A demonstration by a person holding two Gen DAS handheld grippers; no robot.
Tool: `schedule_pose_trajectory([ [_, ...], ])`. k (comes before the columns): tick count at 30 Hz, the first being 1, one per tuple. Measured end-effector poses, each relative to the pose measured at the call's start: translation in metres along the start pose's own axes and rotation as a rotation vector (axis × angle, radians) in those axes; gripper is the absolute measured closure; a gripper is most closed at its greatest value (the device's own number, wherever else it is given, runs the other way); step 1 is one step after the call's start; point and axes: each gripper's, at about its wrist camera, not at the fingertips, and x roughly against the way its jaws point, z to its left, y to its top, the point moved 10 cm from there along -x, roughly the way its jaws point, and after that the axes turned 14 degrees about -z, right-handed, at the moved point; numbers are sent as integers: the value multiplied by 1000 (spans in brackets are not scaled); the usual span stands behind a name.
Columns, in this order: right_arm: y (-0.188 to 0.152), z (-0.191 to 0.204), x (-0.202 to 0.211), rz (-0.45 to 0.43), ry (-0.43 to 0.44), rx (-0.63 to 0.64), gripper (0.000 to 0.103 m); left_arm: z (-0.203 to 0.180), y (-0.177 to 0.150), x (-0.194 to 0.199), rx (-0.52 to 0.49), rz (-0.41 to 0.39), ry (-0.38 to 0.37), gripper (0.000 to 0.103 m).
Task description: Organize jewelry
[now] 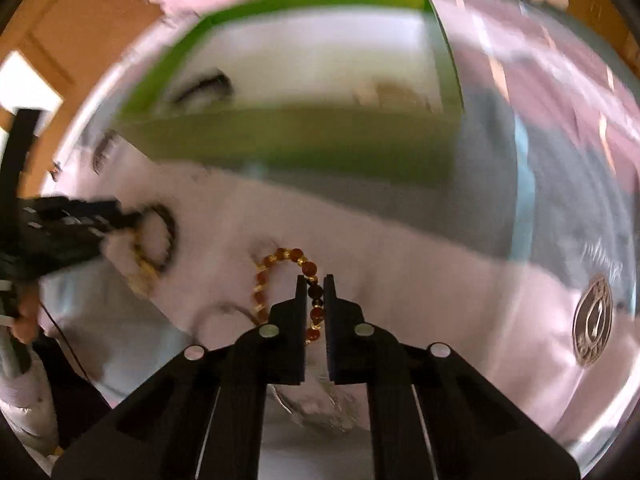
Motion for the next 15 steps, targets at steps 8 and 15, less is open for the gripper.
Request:
schedule_pose_trajectory([
  [8,2,-39,1,11,-109,-50,76,-12,-10,-5,-36,27,1,64],
  [15,-8,-44,-11,43,-135,-35,76,-43,-17,4,-71,30,-115,87],
])
